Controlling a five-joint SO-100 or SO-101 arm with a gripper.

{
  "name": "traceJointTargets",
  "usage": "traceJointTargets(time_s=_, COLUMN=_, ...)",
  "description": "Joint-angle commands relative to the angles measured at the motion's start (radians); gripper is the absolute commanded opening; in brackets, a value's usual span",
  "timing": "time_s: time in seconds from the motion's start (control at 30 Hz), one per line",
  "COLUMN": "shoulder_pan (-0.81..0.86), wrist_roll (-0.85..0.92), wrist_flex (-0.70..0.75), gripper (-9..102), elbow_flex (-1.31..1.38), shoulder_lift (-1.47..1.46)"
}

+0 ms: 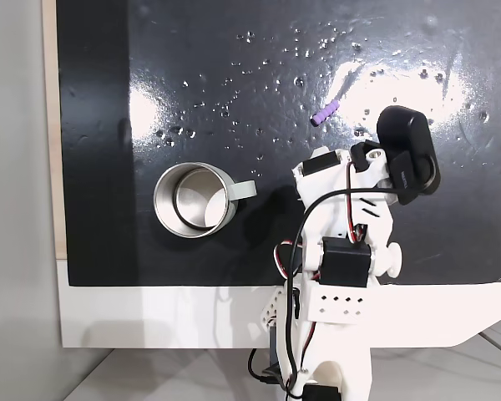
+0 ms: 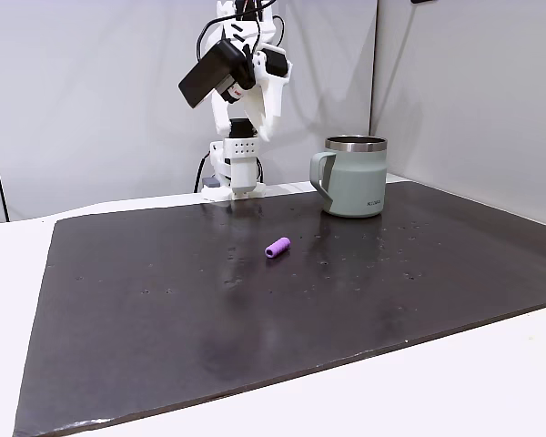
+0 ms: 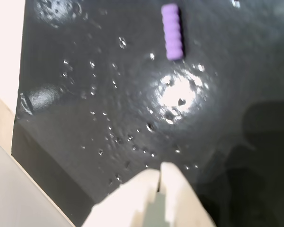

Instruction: Grasp a pengrip and put it in the cup.

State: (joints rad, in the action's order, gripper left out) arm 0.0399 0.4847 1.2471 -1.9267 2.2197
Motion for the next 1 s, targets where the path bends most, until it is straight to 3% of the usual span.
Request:
traceJointTargets(time_s=0.0, shoulder_pan=0.002, wrist_roll=0.089, wrist_flex=0.017, gripper=0, elbow_flex=0.156, shoulder_lift=-0.074)
traceJointTargets(time_s=0.3, shoulder_pan=0.018, wrist_roll=0.278, wrist_flex=0.032, gripper=8, elbow_flex=0.291, shoulder_lift=-0.288)
traceJointTargets(time_s=0.97, shoulder_pan=0.063, wrist_roll=0.186, wrist_flex=0.146, gripper=27, elbow_flex=0.568, shoulder_lift=-0.782)
